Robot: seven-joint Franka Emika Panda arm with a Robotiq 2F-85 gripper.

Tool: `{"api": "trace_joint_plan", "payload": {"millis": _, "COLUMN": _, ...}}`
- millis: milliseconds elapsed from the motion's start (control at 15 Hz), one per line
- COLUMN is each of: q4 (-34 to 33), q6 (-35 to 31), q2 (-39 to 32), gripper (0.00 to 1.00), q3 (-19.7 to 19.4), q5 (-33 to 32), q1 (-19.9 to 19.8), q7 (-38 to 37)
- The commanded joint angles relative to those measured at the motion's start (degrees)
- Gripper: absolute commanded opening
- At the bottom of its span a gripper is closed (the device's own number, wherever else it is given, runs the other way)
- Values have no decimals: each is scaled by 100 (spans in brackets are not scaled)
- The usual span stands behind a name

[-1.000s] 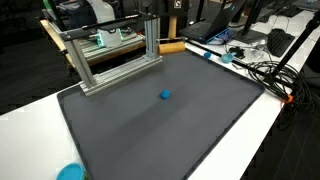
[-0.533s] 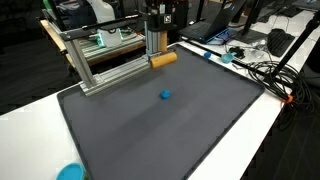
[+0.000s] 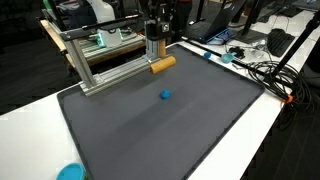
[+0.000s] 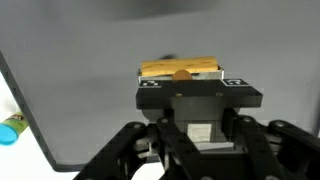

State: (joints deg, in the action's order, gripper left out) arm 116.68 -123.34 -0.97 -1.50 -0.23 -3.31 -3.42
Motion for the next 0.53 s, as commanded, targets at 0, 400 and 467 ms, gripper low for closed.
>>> {"api": "trace_joint_plan", "payload": {"millis": 0, "q4": 251, "q6": -343, "q2": -35, "gripper": 22, "q3": 20, "q5": 111, "q1": 94, "q7": -4}}
{"api": "trace_joint_plan", "payload": {"millis": 400, "q4": 399, "q6": -823, "q2": -239, "gripper": 22, "q3": 65, "q5": 85, "q1": 187, "q7": -68}}
{"api": "trace_joint_plan", "payload": {"millis": 467, "q4": 365, "q6": -859, "q2": -274, "gripper": 22, "q3": 66, "q5": 10, "q1": 201, "q7": -109}}
